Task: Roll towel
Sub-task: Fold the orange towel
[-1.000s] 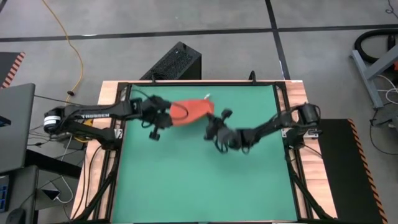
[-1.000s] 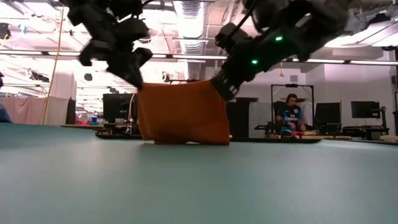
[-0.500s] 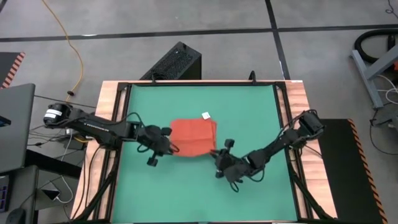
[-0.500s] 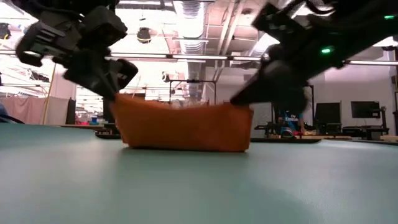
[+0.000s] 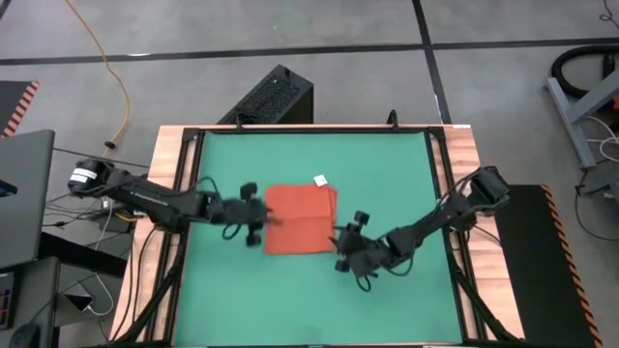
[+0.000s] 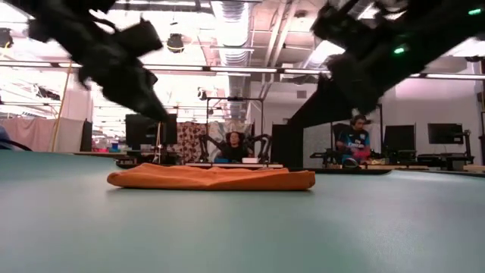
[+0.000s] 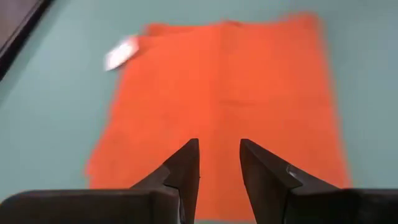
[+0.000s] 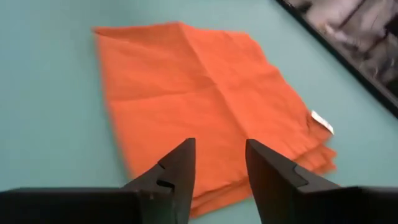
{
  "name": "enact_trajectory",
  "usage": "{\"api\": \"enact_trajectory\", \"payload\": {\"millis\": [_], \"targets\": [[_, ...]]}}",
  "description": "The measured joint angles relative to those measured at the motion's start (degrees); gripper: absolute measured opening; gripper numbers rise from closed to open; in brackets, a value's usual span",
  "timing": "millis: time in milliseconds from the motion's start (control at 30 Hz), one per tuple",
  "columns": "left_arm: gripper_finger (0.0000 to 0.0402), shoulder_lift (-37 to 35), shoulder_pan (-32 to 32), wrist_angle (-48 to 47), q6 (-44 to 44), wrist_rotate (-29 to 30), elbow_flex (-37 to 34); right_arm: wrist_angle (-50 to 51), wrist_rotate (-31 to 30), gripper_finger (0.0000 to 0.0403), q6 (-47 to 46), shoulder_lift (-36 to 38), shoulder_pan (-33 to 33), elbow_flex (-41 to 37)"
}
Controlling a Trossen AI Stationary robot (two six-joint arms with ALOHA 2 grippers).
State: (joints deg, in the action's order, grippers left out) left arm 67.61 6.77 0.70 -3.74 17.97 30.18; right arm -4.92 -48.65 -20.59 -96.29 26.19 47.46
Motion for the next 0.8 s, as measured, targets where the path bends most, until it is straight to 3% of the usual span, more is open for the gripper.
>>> {"api": "enact_trajectory", "payload": {"millis": [167, 333, 800], "targets": [[0.0106, -0.4, -15.4, -0.1, -6.5, -11.9, 0.0, 5.7, 7.0, 0.0189, -2.6, 4.2, -4.7, 0.0], [0.0106, -0.4, -25.8, -5.4, -12.0, -12.9, -0.3, 10.6, 7.7, 0.0191, -4.5, 6.2, -5.2, 0.0], [0.0106, 0.0, -33.1, 4.5, -25.9, -21.4, -8.1, 12.2, 6.7, 0.0191, -5.1, 5.9, -4.5, 0.0]]}}
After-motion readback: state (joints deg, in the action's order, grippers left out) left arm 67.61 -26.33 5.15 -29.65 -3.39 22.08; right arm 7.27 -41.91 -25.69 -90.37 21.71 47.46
